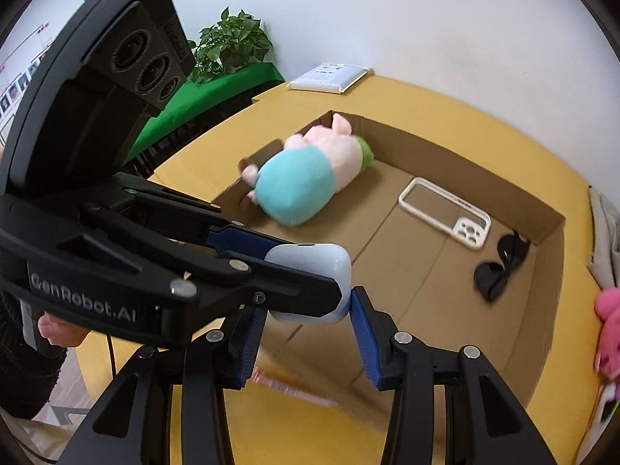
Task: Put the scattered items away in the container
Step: 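Carry the earbud case with both grippers over the box and lower it, then open both grippers to release the earbud case into the box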
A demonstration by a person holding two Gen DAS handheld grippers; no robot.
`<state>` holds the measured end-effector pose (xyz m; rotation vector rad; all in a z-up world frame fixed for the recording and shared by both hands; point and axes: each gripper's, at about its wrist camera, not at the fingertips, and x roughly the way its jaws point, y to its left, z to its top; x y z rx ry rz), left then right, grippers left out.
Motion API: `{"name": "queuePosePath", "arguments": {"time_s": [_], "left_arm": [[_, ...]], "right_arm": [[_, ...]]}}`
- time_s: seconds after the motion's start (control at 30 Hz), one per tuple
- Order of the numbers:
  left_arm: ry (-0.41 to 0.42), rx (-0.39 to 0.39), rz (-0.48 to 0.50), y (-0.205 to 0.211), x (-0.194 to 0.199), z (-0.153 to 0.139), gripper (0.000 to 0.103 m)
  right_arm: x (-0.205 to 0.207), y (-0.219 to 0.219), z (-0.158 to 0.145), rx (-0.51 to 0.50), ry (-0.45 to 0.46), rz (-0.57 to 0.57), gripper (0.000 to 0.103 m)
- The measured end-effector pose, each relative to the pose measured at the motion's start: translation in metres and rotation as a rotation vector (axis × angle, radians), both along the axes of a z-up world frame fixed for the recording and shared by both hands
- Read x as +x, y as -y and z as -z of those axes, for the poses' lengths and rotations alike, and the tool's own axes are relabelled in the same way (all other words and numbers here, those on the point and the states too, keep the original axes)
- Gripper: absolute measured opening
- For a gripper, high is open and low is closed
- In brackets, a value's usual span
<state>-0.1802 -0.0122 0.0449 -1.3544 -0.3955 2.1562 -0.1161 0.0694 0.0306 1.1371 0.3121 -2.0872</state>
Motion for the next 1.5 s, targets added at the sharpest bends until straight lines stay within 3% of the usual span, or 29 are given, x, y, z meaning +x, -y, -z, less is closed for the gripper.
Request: {"name": "queuePosePath", "arguments": {"time_s": [0.2,0.57,0.87,1.17,1.5], "left_arm": [[0.050,-0.034,0.011,0.000,-0.062,0.021,0.026],[0.207,-0.091,0.014,-0.016,-0.148,0.098,0.026],[0.271,-0.079,-0.001,-0.019,-0.167,0.130,0.026],[0.305,-0.059,-0.071,-0.012,-0.174,0.145,0.027],[0.262,-0.086,-0.148,0.001,-0.178,0.138,0.043]], "right_arm": [[-0.059,0.008,0.018,0.060,0.035,-0.007,0.047],[-0.153,-0.010,0.099,0.036,0.232,0.068,0.047],[-0.170,-0.011,0.127,0.076,0.272,0.096,0.047],[-0.176,-0.008,0.136,0.086,0.285,0.130,0.047],[-0.174,-0.004,0.133,0.110,0.262,0.143,0.048]]}}
